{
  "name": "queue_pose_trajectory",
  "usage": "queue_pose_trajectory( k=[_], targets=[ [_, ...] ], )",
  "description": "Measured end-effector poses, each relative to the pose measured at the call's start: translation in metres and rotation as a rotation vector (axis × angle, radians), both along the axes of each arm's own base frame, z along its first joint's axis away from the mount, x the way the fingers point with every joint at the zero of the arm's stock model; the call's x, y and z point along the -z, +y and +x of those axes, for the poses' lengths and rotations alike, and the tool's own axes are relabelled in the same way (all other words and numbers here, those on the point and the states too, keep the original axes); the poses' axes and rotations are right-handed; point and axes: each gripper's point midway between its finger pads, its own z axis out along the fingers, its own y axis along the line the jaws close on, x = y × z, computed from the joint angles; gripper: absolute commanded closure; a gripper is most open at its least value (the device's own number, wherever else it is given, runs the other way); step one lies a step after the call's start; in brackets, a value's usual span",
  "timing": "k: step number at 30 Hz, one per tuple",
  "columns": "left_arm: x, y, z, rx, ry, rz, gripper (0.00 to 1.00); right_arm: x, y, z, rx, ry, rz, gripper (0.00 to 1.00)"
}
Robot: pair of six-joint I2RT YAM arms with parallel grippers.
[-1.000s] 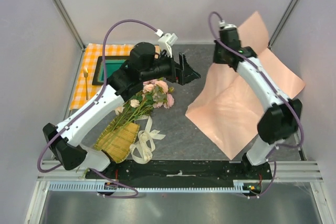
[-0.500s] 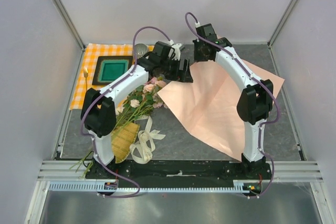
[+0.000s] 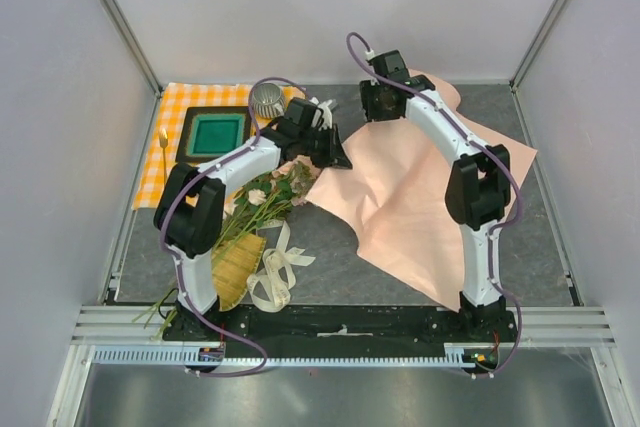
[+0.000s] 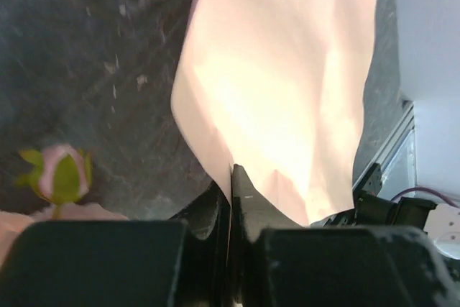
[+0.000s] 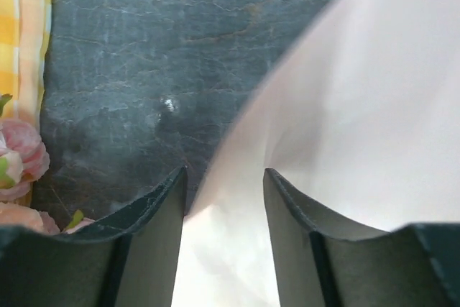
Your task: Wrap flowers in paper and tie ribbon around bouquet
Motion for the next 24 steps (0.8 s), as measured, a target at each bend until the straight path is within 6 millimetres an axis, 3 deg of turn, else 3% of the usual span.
queue_pose_trajectory(
  k=[3, 5, 10, 14, 19, 24],
  targets=[
    [0.025, -0.002, -0.018, -0.047, 0.044, 0.032, 0.98, 0.003, -0.020, -0.006, 0.066, 0.021, 0.030, 0.33],
    [0.036, -0.003, -0.022, -0.090, 0.052, 0.060, 0.98, 0.010, -0.047, -0.024, 0.140, 0.055, 0.010, 0.31],
    [0.032, 0.001, 0.002, -0.236, 0.004, 0.065, 0.98, 0.017, -0.131, -0.110, 0.356, 0.109, -0.025, 0.27],
    [0.031, 0.015, 0.013, -0.363, -0.028, 0.070, 0.98, 0.021, -0.175, -0.160, 0.507, 0.087, 0.042, 0.28],
    [0.022, 0.015, 0.020, -0.410, -0.058, 0.068, 0.98, 0.063, -0.179, -0.193, 0.551, 0.190, 0.080, 0.28],
    [0.006, 0.006, 0.024, -0.381, -0.072, 0.030, 0.99, 0.099, -0.181, -0.209, 0.561, 0.296, 0.100, 0.29]
  ],
)
